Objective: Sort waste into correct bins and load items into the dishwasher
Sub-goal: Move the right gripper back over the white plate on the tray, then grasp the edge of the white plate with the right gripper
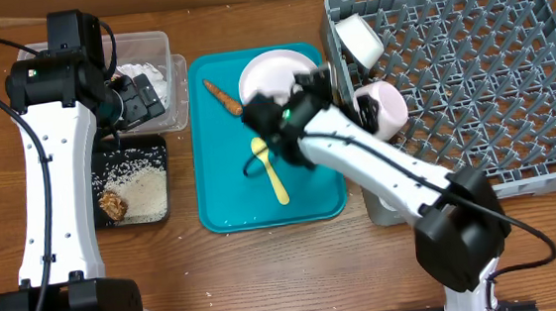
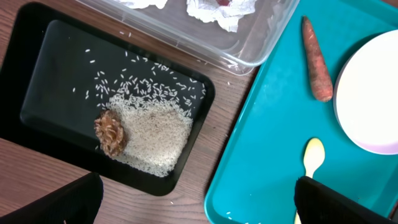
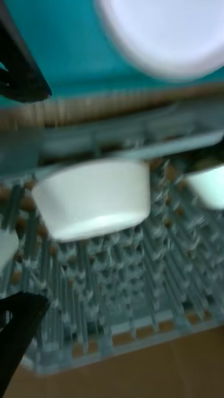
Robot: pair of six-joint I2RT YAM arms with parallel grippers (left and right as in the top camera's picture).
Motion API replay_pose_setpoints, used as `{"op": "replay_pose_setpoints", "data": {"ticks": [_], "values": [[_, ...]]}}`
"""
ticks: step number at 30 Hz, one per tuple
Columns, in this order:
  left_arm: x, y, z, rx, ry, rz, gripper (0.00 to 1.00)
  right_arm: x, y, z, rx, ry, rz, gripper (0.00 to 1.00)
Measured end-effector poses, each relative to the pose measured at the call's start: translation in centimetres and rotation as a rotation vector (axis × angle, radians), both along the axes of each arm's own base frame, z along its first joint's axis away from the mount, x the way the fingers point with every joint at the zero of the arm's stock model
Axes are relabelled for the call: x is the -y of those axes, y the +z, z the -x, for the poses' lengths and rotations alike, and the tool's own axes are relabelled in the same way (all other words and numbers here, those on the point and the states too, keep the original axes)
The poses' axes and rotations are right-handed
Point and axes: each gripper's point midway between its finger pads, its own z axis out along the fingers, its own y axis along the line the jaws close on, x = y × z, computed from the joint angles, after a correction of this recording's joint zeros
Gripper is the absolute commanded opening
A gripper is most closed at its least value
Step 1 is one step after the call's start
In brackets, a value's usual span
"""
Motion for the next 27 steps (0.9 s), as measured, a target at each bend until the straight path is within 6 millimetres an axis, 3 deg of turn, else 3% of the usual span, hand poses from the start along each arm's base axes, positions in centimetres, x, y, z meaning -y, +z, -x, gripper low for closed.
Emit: {"op": "replay_pose_setpoints", "data": {"ticks": [3, 6, 8, 11, 14, 20, 25, 27], "values": [[0.0, 0.0, 0.0, 0.000, 0.000, 0.000, 1.00, -3.5, 2.6, -1.9, 0.037, 0.051, -0.214, 0.99], [0.0, 0.0, 0.0, 0.000, 0.000, 0.000, 1.00, -8.0, 4.5, -3.8, 0.084, 0.156, -0.426, 0.91], [0.0, 0.0, 0.0, 0.000, 0.000, 0.000, 1.00, -10.2, 4.8, -4.3, 0.084, 0.207, -0.534, 0.87], [0.0, 0.0, 0.0, 0.000, 0.000, 0.000, 1.00, -11.4, 3.9, -4.6, 0.058, 0.180, -0.641, 0.84], [0.0, 0.0, 0.0, 0.000, 0.000, 0.000, 1.00, -10.8, 1.5, -5.4, 0.025, 0.056, -0.723, 0.73], [0.0, 0.0, 0.0, 0.000, 0.000, 0.000, 1.00, -9.4, -6.3, -7.5, -0.067, -0.211, -0.827, 0.59], [0.0, 0.0, 0.0, 0.000, 0.000, 0.000, 1.00, -9.3, -11.8, -7.1, -0.150, -0.345, -0.846, 0.51], [0.0, 0.0, 0.0, 0.000, 0.000, 0.000, 1.00, -9.5, -12.9, -6.9, -0.171, -0.375, -0.852, 0.51]]}}
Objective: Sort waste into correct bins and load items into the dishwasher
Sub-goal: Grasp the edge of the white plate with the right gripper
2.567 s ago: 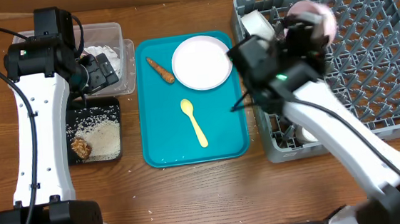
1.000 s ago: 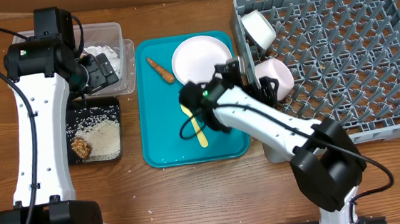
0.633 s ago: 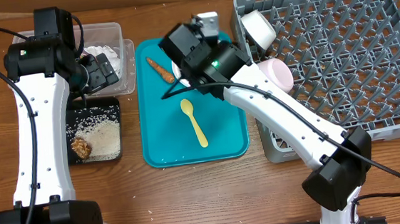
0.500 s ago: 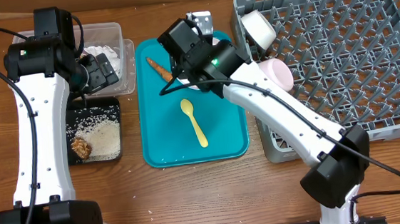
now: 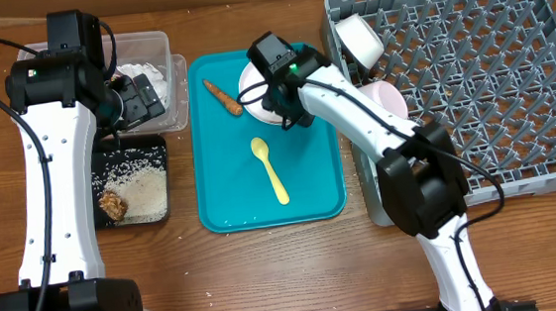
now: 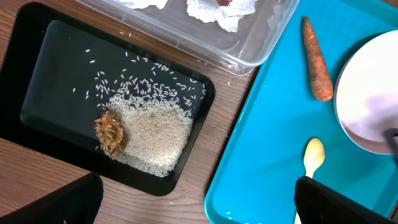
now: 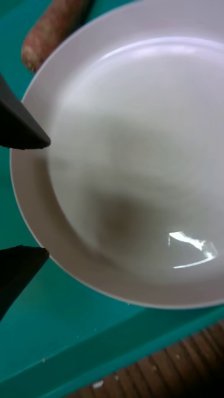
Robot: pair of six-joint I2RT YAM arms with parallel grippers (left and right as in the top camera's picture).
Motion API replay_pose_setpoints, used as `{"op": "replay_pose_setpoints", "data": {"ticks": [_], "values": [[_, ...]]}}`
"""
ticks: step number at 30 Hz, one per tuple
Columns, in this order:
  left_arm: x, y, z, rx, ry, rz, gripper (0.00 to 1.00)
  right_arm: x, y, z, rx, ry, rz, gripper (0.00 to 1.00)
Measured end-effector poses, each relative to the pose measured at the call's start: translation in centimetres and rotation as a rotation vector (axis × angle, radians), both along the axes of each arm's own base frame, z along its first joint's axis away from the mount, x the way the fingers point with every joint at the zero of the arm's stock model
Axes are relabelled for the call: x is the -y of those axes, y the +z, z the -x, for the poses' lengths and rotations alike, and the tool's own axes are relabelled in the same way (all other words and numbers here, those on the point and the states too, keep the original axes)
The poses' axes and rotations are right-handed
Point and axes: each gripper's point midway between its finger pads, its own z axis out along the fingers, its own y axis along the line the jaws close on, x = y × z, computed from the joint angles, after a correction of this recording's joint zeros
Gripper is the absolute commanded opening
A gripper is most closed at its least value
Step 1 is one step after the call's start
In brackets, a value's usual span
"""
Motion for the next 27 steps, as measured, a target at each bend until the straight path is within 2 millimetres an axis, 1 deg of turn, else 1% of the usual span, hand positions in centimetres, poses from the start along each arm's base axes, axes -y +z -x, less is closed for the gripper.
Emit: {"op": "replay_pose_setpoints", "data": {"ticks": [3, 6, 8, 11, 12, 16, 17, 20, 21, 27], "values": [[0.0, 0.0, 0.0, 0.000, 0.000, 0.000, 1.00, -0.1, -1.1, 0.3, -0.028, -0.020, -0.010, 0.51], [0.0, 0.0, 0.0, 0.000, 0.000, 0.000, 1.00, 0.0, -1.4, 0.3, -0.031, -0.033, -0.021, 0.50], [0.0, 0.0, 0.0, 0.000, 0.000, 0.000, 1.00, 0.2, -2.1, 0.5, -0.039, -0.039, -0.023, 0.46], [0.0, 0.0, 0.0, 0.000, 0.000, 0.000, 1.00, 0.8, -3.6, 1.2, -0.067, -0.050, -0.010, 0.39], [0.0, 0.0, 0.0, 0.000, 0.000, 0.000, 1.00, 0.8, -3.6, 1.2, -0.066, -0.052, -0.012, 0.38], [0.0, 0.0, 0.0, 0.000, 0.000, 0.000, 1.00, 0.8, -3.6, 1.1, -0.059, -0.051, -0.016, 0.19], [0.0, 0.0, 0.0, 0.000, 0.000, 0.000, 1.00, 0.8, -3.7, 1.1, -0.059, -0.054, -0.017, 0.17], [0.0, 0.0, 0.0, 0.001, 0.000, 0.000, 1.00, 0.9, -3.6, 0.8, -0.047, -0.052, -0.014, 0.06], [0.0, 0.0, 0.0, 0.000, 0.000, 0.000, 1.00, 0.9, -3.6, 0.6, -0.042, -0.050, -0.013, 0.04], [0.0, 0.0, 0.0, 0.000, 0.000, 0.000, 1.00, 1.3, -3.2, 0.0, -0.033, -0.004, -0.006, 0.04]]}}
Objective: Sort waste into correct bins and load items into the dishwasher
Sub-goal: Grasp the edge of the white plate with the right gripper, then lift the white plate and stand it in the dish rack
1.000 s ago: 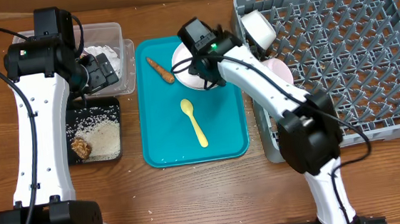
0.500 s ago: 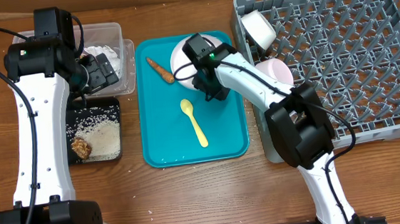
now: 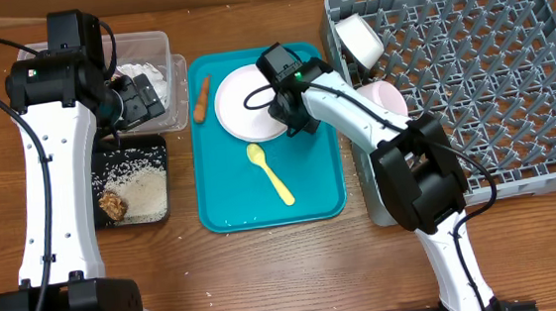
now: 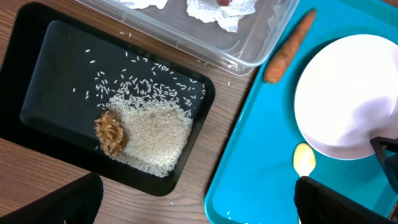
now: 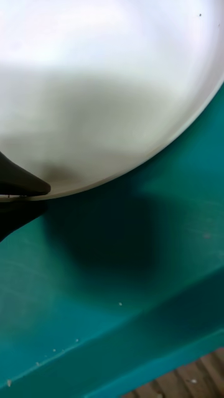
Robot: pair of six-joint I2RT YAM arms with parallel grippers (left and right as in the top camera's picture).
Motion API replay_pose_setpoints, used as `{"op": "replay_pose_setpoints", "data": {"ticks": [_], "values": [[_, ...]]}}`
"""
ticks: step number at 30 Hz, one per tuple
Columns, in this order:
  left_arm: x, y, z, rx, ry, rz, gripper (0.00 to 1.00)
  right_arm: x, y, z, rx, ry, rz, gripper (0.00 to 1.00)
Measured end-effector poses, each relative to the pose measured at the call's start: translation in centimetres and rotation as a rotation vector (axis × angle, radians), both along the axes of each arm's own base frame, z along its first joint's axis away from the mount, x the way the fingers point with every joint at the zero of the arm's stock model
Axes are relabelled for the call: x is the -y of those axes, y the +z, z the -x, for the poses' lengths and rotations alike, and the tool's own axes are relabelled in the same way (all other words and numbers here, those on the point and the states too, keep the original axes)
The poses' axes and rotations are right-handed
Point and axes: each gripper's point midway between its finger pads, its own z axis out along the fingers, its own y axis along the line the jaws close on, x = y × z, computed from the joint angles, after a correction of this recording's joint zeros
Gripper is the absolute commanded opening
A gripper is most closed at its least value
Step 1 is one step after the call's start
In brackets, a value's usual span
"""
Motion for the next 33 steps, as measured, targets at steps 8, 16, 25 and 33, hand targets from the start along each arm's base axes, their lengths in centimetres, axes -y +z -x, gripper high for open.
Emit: {"op": "replay_pose_setpoints", "data": {"ticks": [8, 16, 25, 33], "values": [[0.0, 0.0, 0.0, 0.000, 0.000, 0.000, 1.00, 2.0, 4.0, -2.9, 0.040, 0.115, 0.026, 0.04], [0.0, 0.0, 0.0, 0.001, 0.000, 0.000, 1.00, 4.3, 18.2, -5.2, 0.244, 0.347, 0.130, 0.04], [0.0, 0.0, 0.0, 0.000, 0.000, 0.000, 1.00, 19.0, 32.0, 0.9, 0.357, 0.021, 0.672, 0.04], [0.0, 0.0, 0.0, 0.001, 0.000, 0.000, 1.00, 24.6, 29.4, 0.6, 0.371, -0.294, 1.019, 0.04]]}}
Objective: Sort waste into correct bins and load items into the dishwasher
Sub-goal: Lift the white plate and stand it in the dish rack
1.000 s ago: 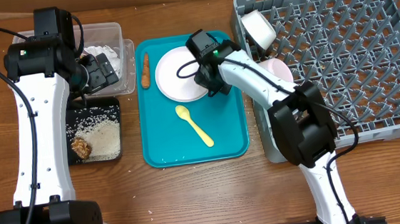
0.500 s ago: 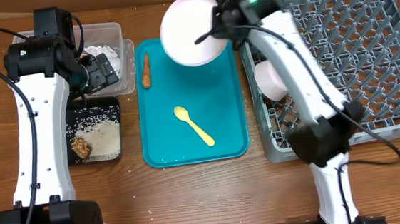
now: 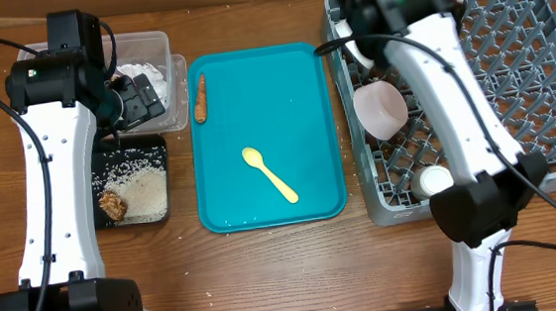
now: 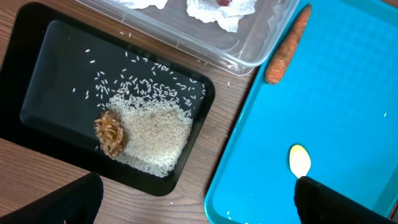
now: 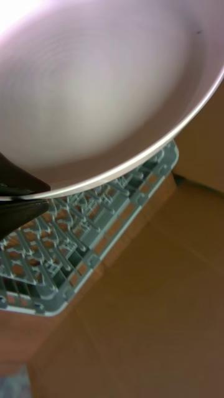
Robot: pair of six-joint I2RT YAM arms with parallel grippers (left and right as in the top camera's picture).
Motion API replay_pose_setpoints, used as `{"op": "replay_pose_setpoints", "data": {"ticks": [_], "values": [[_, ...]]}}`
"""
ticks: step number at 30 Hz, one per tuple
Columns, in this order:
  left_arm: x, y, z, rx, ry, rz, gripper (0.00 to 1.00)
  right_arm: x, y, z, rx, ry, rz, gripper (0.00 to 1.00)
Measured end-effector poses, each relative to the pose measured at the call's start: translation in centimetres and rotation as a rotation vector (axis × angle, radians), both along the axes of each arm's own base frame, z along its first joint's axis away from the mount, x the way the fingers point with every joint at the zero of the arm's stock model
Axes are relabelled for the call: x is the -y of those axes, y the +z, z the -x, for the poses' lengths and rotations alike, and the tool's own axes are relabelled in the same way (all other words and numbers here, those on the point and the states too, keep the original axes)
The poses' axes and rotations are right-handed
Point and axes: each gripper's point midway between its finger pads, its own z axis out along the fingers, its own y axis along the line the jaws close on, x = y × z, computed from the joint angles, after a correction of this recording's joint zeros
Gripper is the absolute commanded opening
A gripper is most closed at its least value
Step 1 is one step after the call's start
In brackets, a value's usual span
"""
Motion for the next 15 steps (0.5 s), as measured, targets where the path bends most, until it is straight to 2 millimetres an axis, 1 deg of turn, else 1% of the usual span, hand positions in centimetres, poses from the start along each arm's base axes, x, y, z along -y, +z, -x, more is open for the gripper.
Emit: {"op": "replay_pose_setpoints", "data": {"ticks": [4, 8, 12, 15], "values": [[0.0, 0.0, 0.0, 0.000, 0.000, 0.000, 1.00, 0.8, -3.7, 0.3, -0.003, -0.056, 0.131, 0.04], [0.0, 0.0, 0.0, 0.000, 0.000, 0.000, 1.00, 1.6, -6.6, 1.1, 0.038, -0.084, 0.225, 0.04], [0.0, 0.0, 0.0, 0.000, 0.000, 0.000, 1.00, 2.4, -8.7, 1.5, 0.114, -0.111, 0.240, 0.04], [0.0, 0.0, 0.0, 0.000, 0.000, 0.000, 1.00, 3.1, -9.5, 1.3, 0.174, -0.144, 0.210, 0.04]]}}
